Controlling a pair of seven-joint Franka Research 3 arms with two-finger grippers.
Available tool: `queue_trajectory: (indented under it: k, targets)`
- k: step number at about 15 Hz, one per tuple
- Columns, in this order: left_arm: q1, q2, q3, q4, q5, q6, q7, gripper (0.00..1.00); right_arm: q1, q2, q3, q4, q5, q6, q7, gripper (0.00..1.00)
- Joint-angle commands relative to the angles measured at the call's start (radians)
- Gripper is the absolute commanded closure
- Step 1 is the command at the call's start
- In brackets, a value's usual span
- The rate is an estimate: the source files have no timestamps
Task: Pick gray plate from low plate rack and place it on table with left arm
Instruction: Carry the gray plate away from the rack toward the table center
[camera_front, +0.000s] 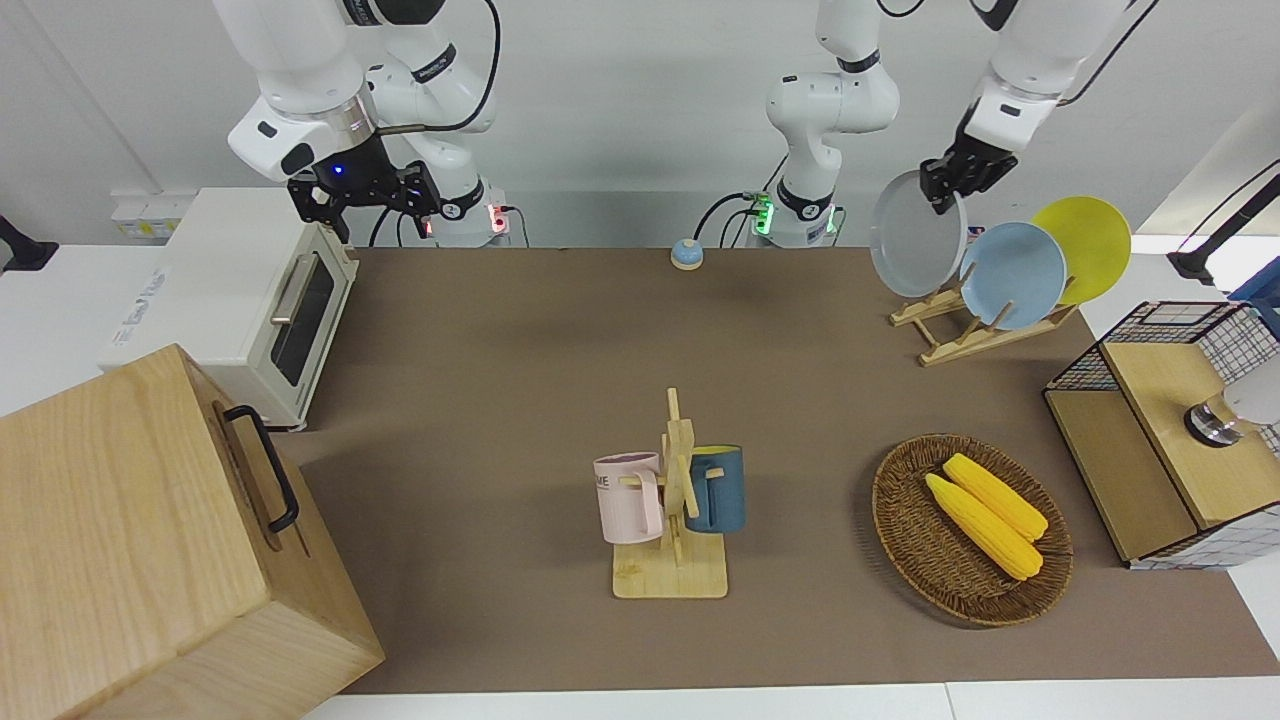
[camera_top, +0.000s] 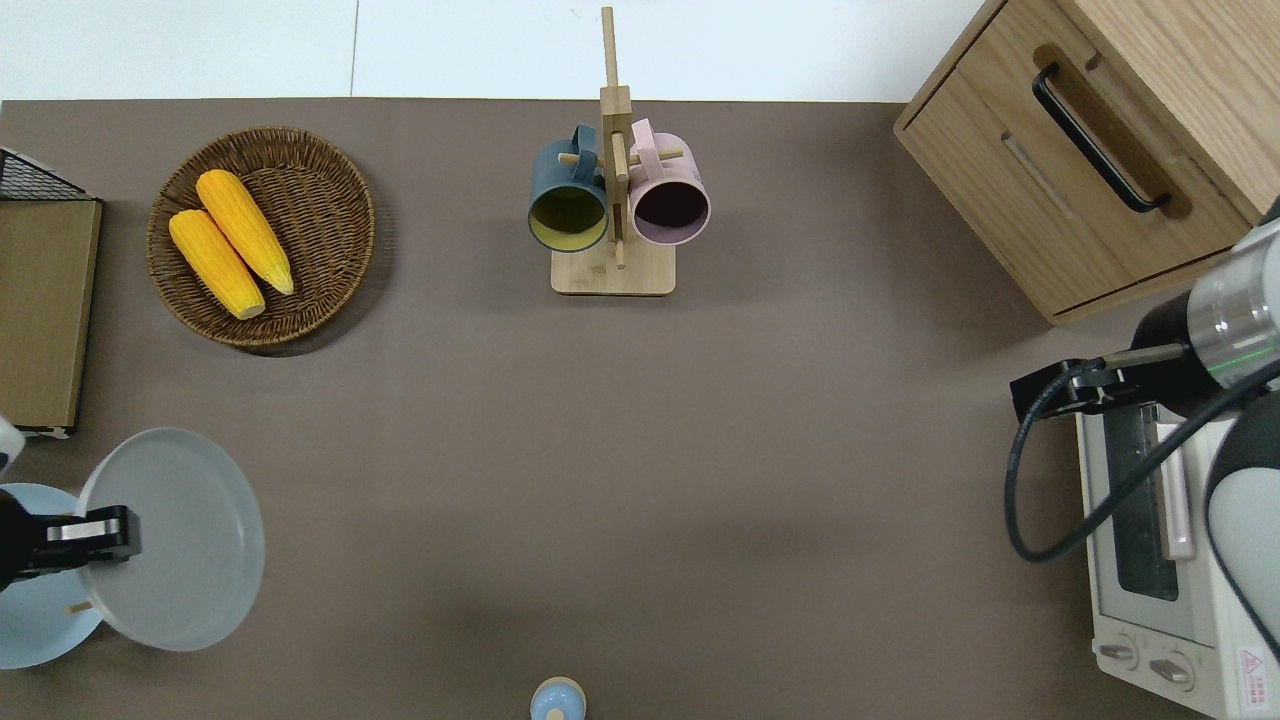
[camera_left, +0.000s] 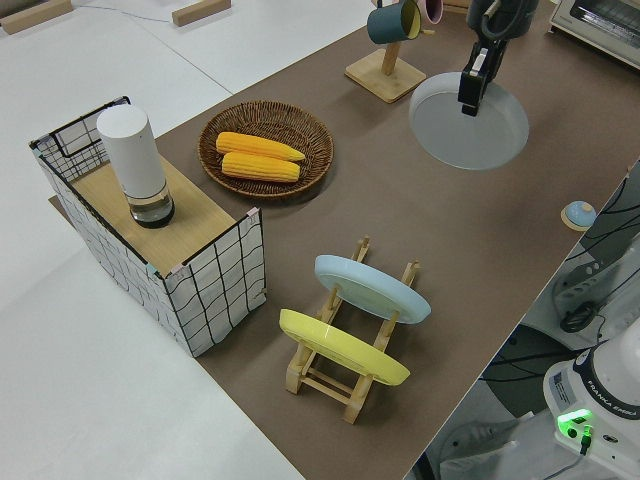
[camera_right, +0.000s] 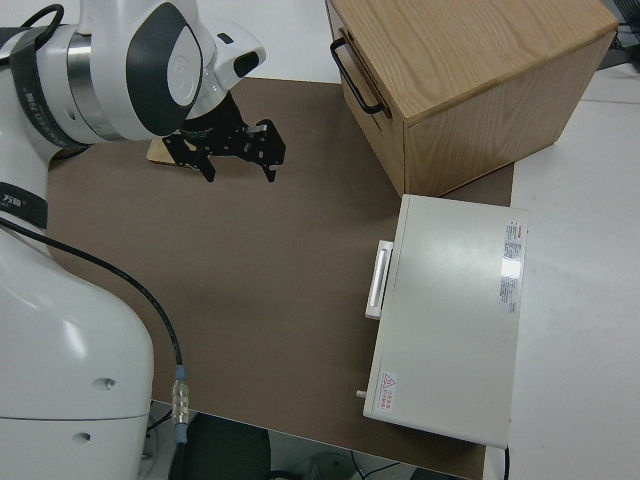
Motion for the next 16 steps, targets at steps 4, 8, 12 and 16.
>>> queue_trajectory:
  k: [4, 8, 12, 16]
  targets:
    - [0.104, 0.036, -0.153, -0.016, -0.058, 0.019, -0.035, 0.89, -0.023, -0.002, 0.021, 0.006, -0.005, -0.011, 0.012, 0.017]
    - [0.066, 0.056, -0.136, -0.054, -0.058, 0.065, -0.035, 0.88, -0.023, -0.002, 0.021, 0.007, -0.005, -0.011, 0.012, 0.017]
    - [0.036, 0.073, -0.109, -0.106, -0.06, 0.127, -0.035, 0.88, -0.023, -0.002, 0.02, 0.007, -0.005, -0.011, 0.012, 0.017]
    - [0.02, 0.079, -0.109, -0.189, -0.06, 0.228, -0.059, 0.88, -0.023, -0.002, 0.021, 0.006, -0.006, -0.011, 0.012, 0.017]
